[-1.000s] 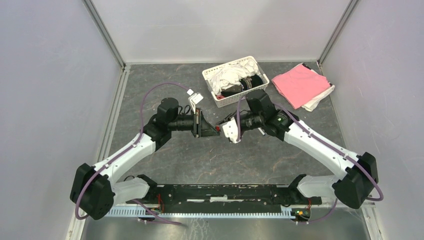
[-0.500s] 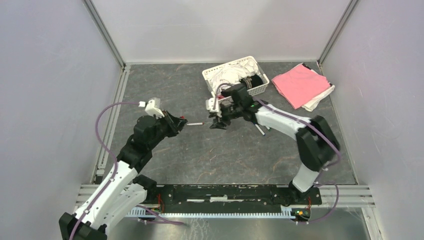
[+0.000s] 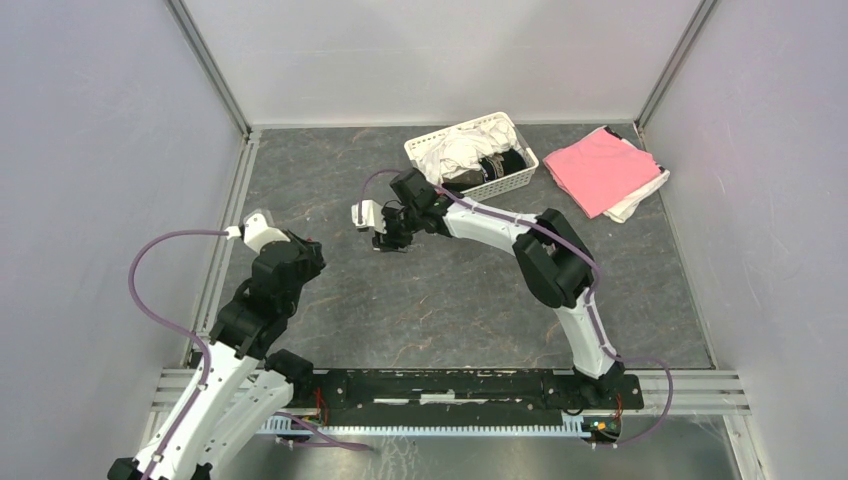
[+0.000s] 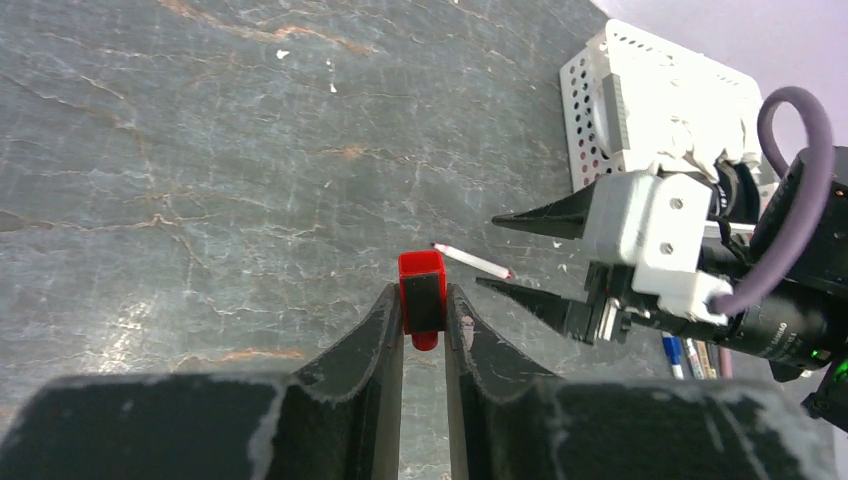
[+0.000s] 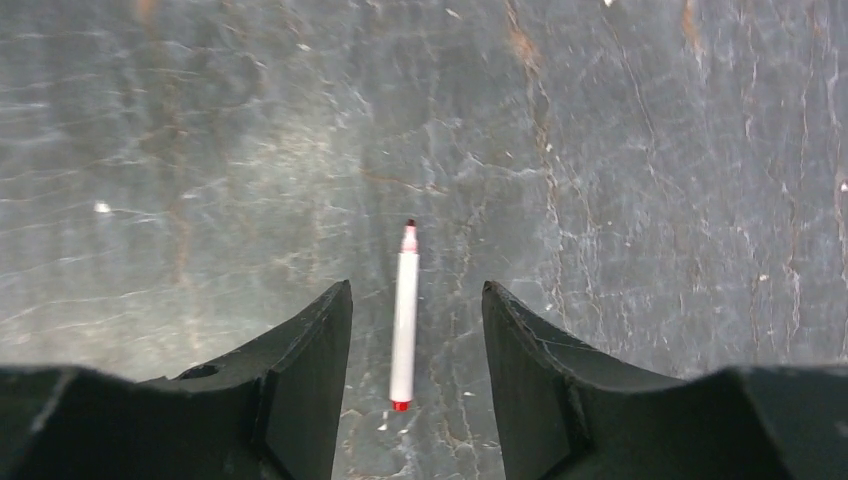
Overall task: Insert the pens into the pen caps
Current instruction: Pick up the pen from the center of the board.
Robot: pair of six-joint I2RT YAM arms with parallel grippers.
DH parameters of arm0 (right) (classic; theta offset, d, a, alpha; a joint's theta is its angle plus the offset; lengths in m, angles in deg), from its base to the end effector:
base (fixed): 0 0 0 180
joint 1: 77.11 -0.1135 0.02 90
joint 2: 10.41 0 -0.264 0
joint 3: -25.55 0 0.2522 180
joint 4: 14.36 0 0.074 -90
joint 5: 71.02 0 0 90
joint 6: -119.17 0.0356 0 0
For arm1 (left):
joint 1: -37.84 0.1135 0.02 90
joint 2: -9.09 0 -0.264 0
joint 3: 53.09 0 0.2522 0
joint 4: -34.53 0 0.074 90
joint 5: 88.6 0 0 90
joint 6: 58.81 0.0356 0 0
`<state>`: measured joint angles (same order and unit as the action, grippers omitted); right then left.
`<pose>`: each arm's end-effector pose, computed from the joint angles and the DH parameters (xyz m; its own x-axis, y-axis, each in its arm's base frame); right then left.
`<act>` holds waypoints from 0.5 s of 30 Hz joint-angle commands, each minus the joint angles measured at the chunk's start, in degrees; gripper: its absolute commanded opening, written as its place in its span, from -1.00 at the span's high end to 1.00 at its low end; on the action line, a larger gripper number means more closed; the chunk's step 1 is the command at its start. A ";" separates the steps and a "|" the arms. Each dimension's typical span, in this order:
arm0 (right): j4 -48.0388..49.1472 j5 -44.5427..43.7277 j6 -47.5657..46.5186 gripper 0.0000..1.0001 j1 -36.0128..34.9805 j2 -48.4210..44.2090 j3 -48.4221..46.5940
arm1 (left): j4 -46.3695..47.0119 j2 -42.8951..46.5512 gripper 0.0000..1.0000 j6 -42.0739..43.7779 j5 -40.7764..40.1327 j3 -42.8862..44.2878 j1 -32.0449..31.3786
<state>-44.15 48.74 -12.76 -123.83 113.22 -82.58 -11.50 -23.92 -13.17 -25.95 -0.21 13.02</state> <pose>0.3183 0.3638 0.1914 0.2198 -0.6127 -0.7591 -0.9739 -0.0921 -0.2077 0.1254 -0.0400 0.2965 -0.2851 -0.5524 -0.7833 -0.2808 0.8295 -0.4827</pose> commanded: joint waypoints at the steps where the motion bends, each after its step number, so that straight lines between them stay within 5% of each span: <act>1: -2.97 -5.21 0.93 -0.09 0.06 3.98 -4.70 | -1.20 -0.03 0.96 -1.38 -3.94 2.49 0.29; 10: -5.68 -8.15 0.84 0.07 -0.22 7.39 -6.17 | 0.03 0.99 0.96 -2.03 -2.61 1.86 0.25; 15: -8.20 -8.00 0.43 0.49 -0.25 8.09 -6.23 | 2.98 1.53 0.96 -4.16 0.18 0.69 0.25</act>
<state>-49.42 41.92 -12.30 -123.87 120.00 -87.47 -12.42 -23.09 -13.85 -26.85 0.18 13.02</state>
